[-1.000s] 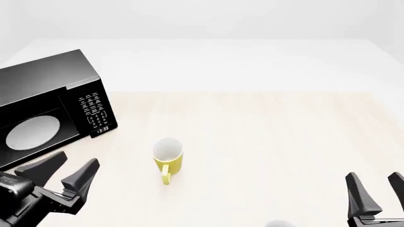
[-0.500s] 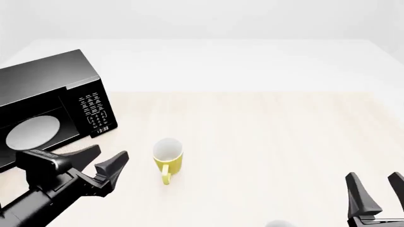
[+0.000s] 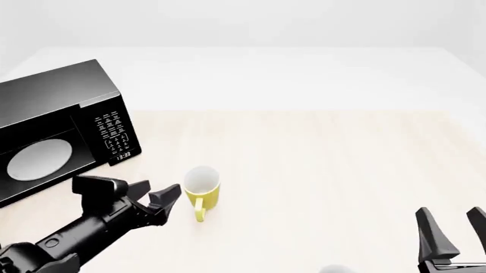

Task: Put the yellow and white mug in the microwave and close it.

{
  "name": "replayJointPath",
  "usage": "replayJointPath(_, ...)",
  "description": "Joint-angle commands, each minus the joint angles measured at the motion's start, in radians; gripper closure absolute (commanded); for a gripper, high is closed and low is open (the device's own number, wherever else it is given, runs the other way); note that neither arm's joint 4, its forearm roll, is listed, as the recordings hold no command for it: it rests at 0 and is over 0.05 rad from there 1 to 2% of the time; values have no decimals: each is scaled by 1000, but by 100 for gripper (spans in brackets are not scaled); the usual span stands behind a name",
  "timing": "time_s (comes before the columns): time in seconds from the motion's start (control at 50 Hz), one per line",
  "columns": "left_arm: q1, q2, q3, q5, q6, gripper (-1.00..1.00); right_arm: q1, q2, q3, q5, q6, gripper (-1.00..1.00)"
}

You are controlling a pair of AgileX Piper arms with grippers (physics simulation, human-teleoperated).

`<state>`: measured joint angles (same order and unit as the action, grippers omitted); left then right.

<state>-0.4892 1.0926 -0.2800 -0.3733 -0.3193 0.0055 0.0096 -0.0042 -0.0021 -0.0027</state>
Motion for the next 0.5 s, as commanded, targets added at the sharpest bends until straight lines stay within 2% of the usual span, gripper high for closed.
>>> replayJointPath(0.02,-5,135,3,-83,-39,-100,0,0,0,0,0,-100)
replayJointPath(0.5,-30,323,-12,-203,-85,-100,0,0,0,0,0,-100)
